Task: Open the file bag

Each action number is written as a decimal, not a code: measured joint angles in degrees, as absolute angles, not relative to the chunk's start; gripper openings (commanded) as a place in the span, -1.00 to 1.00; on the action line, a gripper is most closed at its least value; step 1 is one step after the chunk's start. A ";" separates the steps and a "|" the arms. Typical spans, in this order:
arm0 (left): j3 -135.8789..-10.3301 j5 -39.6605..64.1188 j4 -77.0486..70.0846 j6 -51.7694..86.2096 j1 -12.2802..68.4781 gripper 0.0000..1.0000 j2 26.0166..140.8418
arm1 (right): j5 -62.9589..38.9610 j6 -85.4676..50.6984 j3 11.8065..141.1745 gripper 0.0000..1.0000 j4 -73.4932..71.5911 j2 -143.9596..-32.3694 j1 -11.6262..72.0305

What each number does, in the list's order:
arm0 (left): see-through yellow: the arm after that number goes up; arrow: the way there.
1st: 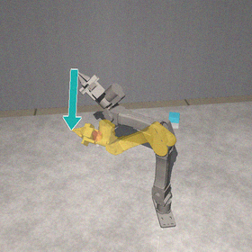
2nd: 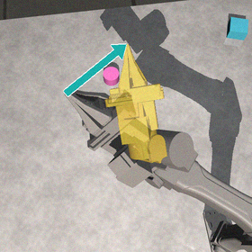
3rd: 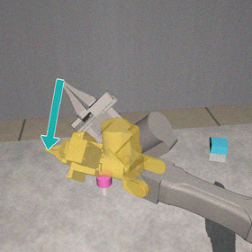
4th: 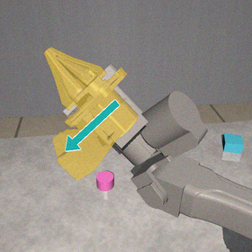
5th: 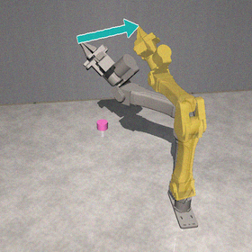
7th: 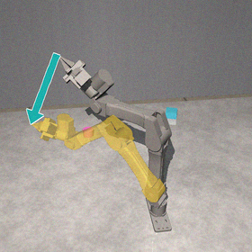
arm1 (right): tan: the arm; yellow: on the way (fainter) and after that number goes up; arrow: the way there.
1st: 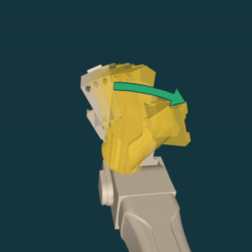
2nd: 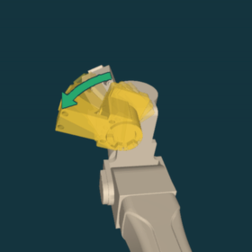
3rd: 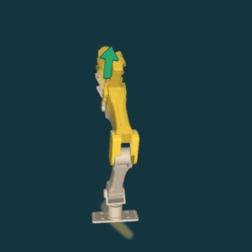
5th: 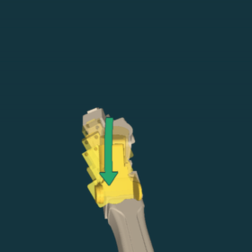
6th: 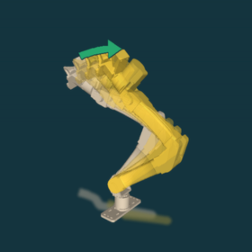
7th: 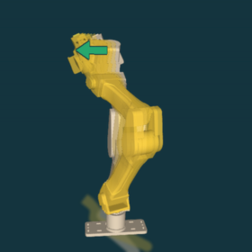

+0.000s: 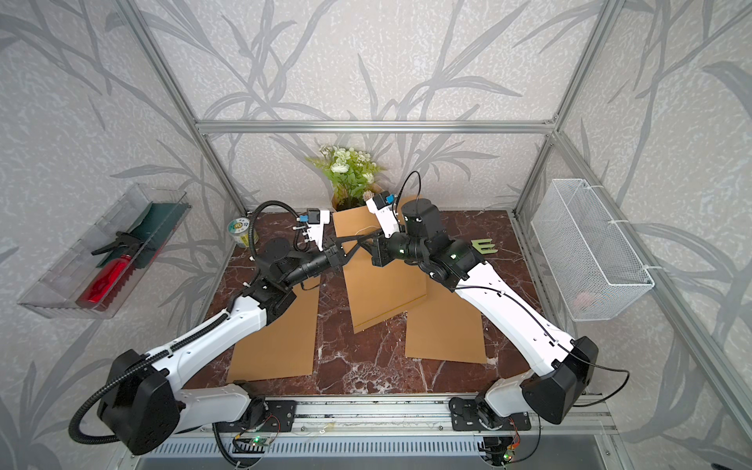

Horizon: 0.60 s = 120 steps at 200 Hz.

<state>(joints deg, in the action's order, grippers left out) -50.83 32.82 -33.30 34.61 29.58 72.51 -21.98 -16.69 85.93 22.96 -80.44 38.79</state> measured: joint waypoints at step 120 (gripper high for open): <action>-50.15 32.56 -32.97 30.65 29.58 -1.00 72.47 | -15.25 -23.88 81.95 -0.20 19.53 -75.61 38.79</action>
